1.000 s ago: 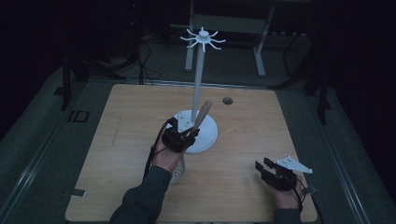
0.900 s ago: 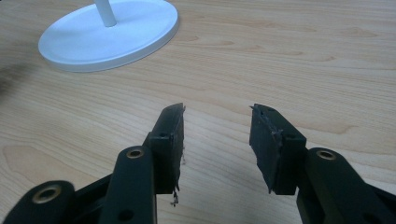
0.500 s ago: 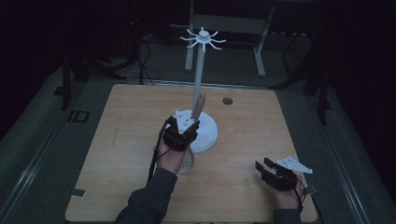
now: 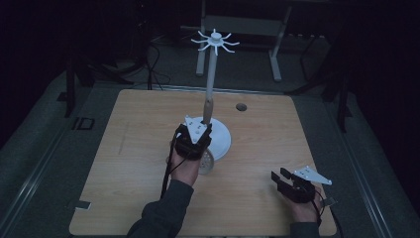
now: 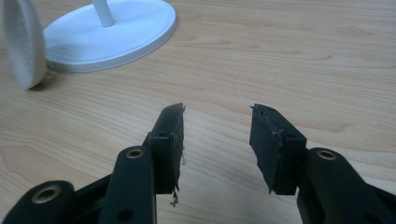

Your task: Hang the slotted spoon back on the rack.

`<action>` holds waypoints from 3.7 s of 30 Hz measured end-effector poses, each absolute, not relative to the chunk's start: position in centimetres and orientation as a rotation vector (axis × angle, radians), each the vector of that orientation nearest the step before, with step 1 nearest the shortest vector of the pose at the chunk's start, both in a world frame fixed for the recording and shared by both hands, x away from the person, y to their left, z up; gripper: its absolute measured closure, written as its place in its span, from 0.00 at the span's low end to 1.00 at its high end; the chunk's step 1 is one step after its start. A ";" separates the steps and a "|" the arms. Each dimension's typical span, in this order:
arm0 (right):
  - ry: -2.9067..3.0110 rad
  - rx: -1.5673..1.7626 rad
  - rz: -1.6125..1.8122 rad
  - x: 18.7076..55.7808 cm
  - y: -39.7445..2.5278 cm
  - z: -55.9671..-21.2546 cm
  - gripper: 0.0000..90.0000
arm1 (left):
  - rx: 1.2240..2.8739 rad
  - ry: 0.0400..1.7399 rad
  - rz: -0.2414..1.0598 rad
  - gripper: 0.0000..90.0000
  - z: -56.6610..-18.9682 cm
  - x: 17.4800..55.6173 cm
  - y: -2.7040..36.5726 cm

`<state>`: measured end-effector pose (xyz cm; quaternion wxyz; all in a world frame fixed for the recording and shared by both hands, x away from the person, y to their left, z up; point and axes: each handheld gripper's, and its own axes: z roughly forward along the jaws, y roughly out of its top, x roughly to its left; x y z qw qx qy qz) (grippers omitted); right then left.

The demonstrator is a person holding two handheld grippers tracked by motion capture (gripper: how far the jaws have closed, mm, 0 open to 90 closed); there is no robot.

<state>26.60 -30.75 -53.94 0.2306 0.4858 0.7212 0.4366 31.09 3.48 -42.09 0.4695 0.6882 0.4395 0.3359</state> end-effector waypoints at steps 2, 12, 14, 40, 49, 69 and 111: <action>1.982 1.336 1.201 26.6 -30.7 -53.9 0.60 | 1.684 1.077 0.828 0.82 -41.9 31.2 3.5; 1.981 1.337 1.200 26.5 -30.8 -54.0 0.60 | 1.654 1.081 0.848 0.83 -40.9 31.6 2.9; 1.981 1.337 1.200 26.5 -30.8 -54.0 0.60 | 1.648 1.079 0.849 0.83 -40.7 31.7 2.8; 1.979 1.339 1.196 26.5 -30.9 -54.0 0.60 | 1.585 1.091 0.932 0.82 -36.8 33.1 1.7; 1.980 1.339 1.196 26.5 -31.0 -54.0 0.60 | 1.575 1.102 0.953 0.82 -35.8 33.6 1.3; 1.985 1.339 1.180 26.6 -31.0 -54.2 0.60 | 1.550 1.129 1.016 0.82 -34.3 34.2 0.9; 1.989 1.337 1.176 26.4 -31.0 -54.2 0.59 | 1.567 1.150 0.994 0.73 -32.9 36.2 1.2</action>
